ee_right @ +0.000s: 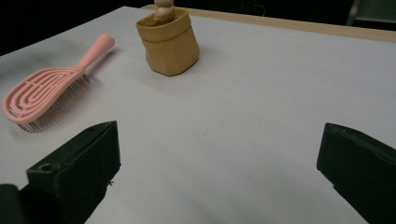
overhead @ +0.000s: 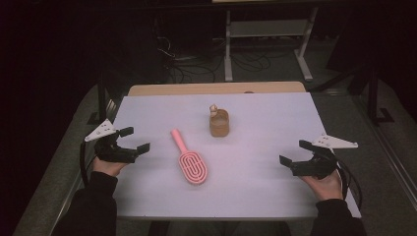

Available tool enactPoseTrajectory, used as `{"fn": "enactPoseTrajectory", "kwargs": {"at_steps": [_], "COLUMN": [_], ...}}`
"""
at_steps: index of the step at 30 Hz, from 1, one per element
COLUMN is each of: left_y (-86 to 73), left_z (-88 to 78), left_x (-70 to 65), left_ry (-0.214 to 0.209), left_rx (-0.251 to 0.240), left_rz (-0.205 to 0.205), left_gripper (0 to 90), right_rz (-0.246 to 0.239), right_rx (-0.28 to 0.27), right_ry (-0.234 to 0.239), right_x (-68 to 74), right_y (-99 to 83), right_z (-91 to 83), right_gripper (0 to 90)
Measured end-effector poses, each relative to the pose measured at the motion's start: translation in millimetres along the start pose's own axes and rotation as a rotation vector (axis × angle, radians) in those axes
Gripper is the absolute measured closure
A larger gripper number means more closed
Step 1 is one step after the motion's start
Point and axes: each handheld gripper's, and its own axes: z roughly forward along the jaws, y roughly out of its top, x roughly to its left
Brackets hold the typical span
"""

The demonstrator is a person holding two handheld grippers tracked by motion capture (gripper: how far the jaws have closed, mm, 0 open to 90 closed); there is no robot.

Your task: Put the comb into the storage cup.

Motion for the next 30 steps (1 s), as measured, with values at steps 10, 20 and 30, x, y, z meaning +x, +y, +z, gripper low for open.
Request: {"fn": "enactPoseTrajectory", "kwargs": {"at_steps": [10,20,30], "left_y": [13.6,20.7,25.1], "left_z": [8.9,18.1,35.3], "left_x": [3.7,6.2,7.2], "left_ry": [-0.012,-0.026,-0.034], "left_rx": [0.024,0.054,0.086], "left_rz": [0.018,0.027,0.029], "left_gripper": [0.0,0.0,0.0], "right_rz": [-0.002,-0.004,-0.006], "right_rx": [0.003,0.004,0.004], "right_ry": [0.002,0.001,0.002], "right_x": [1.8,1.7,2.0], "right_y": [0.1,0.1,0.3], "right_z": [1.0,1.3,1.4], "right_gripper": [0.0,0.0,0.0]}}
